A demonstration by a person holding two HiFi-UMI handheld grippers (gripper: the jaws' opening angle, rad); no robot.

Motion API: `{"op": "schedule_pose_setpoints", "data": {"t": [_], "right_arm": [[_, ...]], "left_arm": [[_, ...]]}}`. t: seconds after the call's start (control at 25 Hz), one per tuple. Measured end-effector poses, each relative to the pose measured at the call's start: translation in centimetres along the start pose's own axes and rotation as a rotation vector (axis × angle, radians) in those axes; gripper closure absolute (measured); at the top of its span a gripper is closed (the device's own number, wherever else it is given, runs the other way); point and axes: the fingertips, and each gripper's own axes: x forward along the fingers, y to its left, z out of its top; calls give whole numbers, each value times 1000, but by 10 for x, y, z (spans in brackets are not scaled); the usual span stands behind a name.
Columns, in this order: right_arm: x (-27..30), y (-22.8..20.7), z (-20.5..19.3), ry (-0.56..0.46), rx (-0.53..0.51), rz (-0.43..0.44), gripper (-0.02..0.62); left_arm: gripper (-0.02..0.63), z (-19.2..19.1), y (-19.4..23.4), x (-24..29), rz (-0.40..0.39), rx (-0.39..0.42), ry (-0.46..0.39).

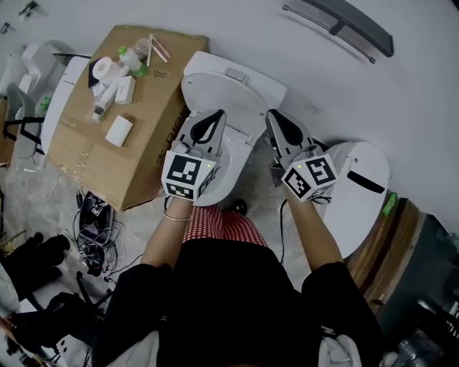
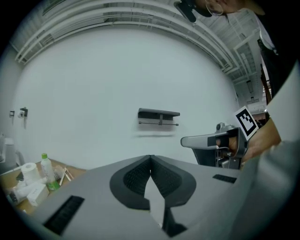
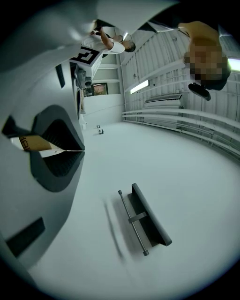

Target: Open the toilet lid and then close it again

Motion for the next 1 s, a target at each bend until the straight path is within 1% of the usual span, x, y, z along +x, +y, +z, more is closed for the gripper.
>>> {"op": "schedule_pose_setpoints", "data": {"t": [0.2,0.36,0.6,0.84,1.0], "right_arm": [[5,-11,-4,7,6,-29,575],[13,-19,-8,15,4,-47,575],[24,-32,-20,41,17,-80,575],[39,-41,-35,64,26,-95,575],[50,-48,-47,100,17,-115,575]], "left_arm": [[603,0,0,16,-44,10,2],[602,-9,5,26,-67,4,16],[603,-25,18,41,-88,-30,40],[603,-40,26,53,-108,-48,59],[603,-49,32,62,-120,-67,68]]}}
